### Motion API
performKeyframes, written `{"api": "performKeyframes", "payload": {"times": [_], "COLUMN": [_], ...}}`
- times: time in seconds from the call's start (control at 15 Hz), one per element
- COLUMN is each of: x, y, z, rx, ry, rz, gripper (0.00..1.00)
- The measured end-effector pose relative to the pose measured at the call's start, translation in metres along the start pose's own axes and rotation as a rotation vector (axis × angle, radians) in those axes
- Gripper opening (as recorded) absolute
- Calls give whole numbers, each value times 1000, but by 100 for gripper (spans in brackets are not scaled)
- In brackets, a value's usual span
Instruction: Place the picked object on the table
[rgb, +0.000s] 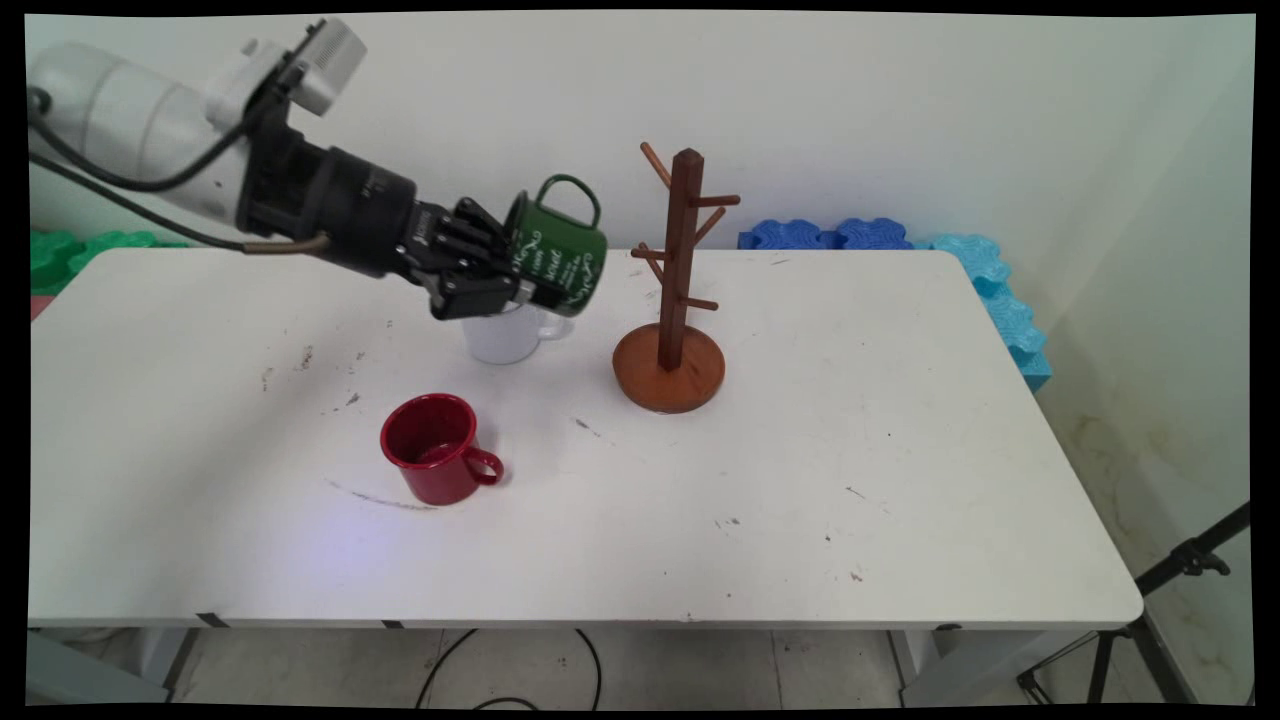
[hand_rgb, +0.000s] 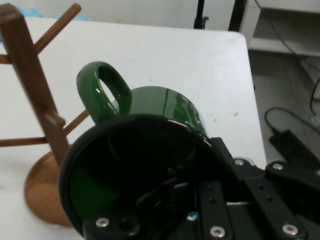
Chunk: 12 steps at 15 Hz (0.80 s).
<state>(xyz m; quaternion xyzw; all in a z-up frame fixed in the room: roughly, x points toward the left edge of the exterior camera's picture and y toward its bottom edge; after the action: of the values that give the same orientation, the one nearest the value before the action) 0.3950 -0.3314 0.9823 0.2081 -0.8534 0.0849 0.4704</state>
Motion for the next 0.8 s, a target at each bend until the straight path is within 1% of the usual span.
{"api": "performKeyframes", "payload": {"times": [0.2, 0.47, 0.8], "x": [6, 11, 23], "y": [-10, -22, -33], "z": [-15, -29, -35], "rx": [9, 30, 58], "ry": [-67, -183, -312], "rz": [47, 106, 148], "gripper": [0, 0, 0]}}
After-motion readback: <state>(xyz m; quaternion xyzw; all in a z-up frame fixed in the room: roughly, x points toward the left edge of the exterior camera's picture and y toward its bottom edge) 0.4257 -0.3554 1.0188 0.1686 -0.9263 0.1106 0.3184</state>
